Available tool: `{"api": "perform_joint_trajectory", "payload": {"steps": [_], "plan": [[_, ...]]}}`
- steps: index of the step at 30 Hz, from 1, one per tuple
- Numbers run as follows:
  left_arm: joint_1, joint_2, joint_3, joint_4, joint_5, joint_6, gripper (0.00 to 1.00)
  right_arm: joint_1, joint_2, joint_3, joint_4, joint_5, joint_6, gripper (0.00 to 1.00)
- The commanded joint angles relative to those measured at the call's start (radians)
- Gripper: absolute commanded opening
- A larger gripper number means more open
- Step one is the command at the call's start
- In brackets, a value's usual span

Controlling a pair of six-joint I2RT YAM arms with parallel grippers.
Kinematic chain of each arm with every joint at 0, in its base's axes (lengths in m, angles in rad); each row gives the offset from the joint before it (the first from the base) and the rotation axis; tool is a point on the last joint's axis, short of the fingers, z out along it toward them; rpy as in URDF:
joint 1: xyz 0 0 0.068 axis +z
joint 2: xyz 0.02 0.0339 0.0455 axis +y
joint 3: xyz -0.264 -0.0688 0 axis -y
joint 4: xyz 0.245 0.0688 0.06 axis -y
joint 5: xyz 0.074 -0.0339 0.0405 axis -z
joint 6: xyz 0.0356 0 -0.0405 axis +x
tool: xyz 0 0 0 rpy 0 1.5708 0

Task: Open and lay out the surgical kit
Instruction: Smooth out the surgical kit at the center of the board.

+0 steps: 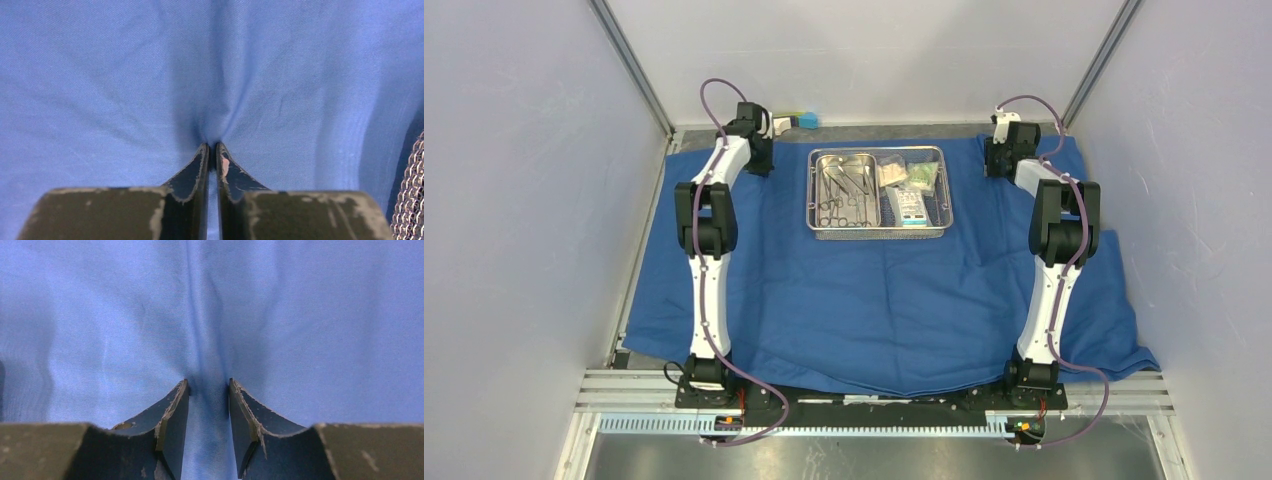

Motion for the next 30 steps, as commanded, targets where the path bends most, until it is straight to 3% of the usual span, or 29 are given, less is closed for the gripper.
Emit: {"api": "perform_joint_trajectory", "payload": {"steps": [1,11,16,22,30], "plan": [[0.002,0.092,0.037,-0.075,0.012,0.047,0.06,-0.011,0.019,0.01,-0.053,0.034,-0.022,0.37],[0.02,0.148,0.143,-0.113,-0.024,0.049,0.02,-0.011,0.045,0.051,-0.074,0.048,-0.024,0.0],[0.043,0.173,0.192,-0.116,-0.064,0.048,0.02,-0.01,0.068,0.089,-0.092,0.065,-0.017,0.0],[0.065,0.251,0.364,-0.202,-0.079,0.027,0.02,-0.01,0.087,0.12,-0.094,0.132,0.001,0.0],[0.065,0.27,0.406,-0.199,-0.117,-0.015,0.02,-0.01,0.121,0.185,-0.113,0.148,0.03,0.0]]}}
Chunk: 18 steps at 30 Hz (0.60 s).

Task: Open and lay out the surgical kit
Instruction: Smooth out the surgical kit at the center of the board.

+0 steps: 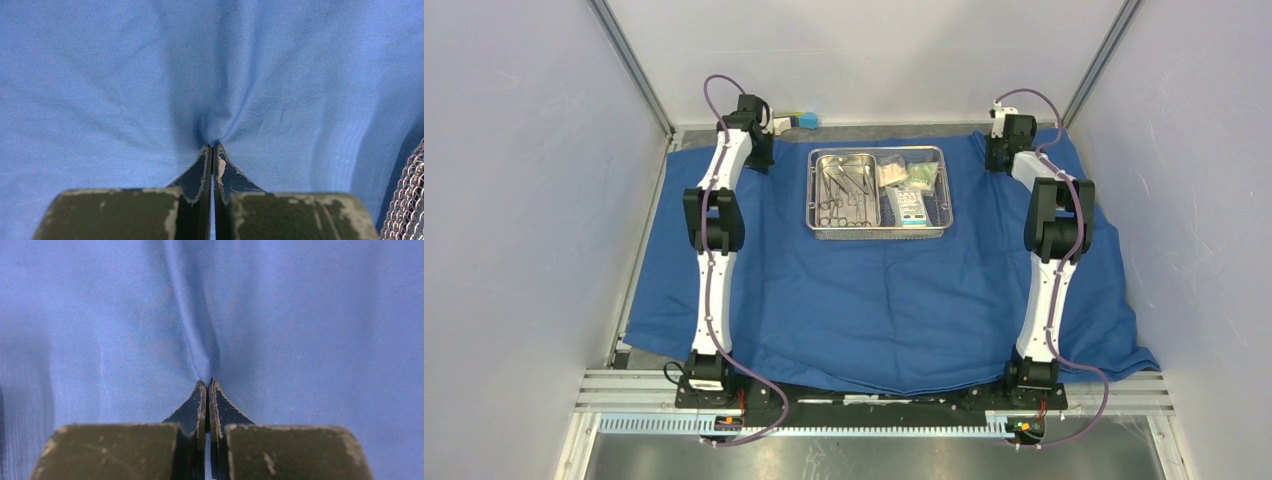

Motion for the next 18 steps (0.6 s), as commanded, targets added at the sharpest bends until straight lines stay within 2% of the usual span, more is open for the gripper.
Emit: {"api": "perform_joint_trajectory", "payload": {"steps": [1,11,18], "plan": [[0.083,0.079,0.03,0.055,-0.116,-0.014,0.02,-0.022,0.062,0.06,-0.013,0.1,0.007,0.0],[0.16,0.05,0.027,0.1,0.008,-0.11,0.02,-0.023,0.062,0.067,-0.017,0.104,0.02,0.0],[0.163,0.046,0.05,0.173,0.004,-0.119,0.02,-0.023,0.008,-0.005,0.018,0.072,0.046,0.0]]}}
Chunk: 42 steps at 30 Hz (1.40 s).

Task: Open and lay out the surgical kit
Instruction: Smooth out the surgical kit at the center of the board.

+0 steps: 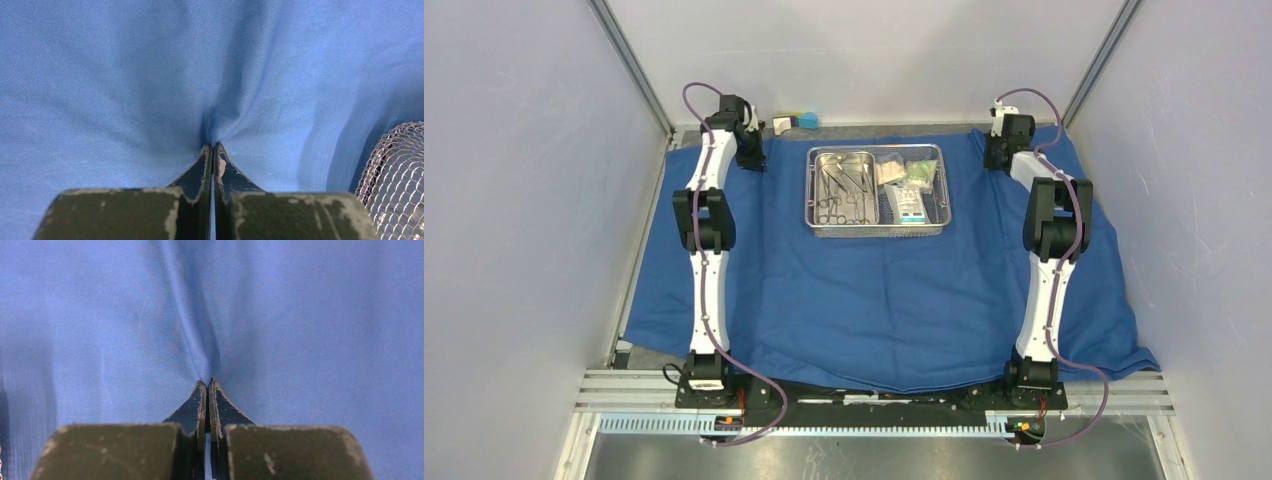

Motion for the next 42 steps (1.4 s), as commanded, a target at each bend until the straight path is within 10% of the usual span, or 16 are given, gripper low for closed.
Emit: {"api": "perform_joint_trajectory", "payload": {"steps": [1,42], "plan": [[0.09,0.036,0.032,0.165,-0.171,-0.012,0.02,-0.027,-0.019,-0.036,0.007,0.056,0.006,0.0],[0.125,0.059,0.041,0.325,-0.175,-0.059,0.02,-0.024,0.119,0.209,0.009,0.249,-0.053,0.0]]}}
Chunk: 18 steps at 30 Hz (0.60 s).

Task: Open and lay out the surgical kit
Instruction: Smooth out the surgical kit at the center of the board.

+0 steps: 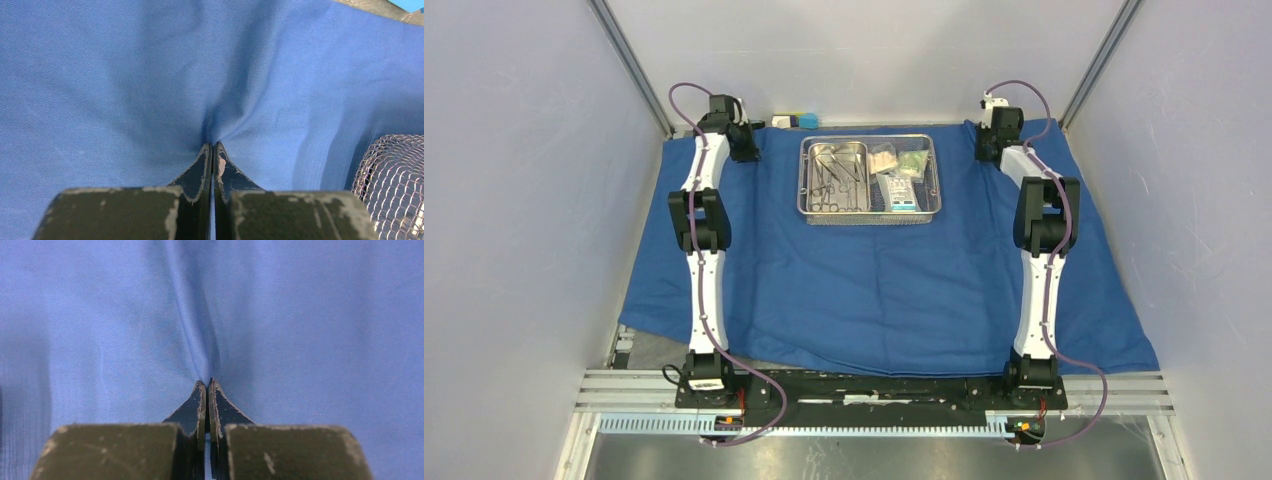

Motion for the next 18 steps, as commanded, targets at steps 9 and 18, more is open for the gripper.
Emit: {"api": "perform_joint_trajectory", "payload": {"steps": [9,18], "plan": [[0.079,0.032,0.051,0.163,-0.209,0.018,0.02,-0.097,0.02,0.055,0.019,0.248,-0.059,0.0],[0.071,0.032,0.056,0.174,-0.245,0.039,0.02,-0.085,0.002,0.014,0.007,0.184,-0.025,0.0]]}}
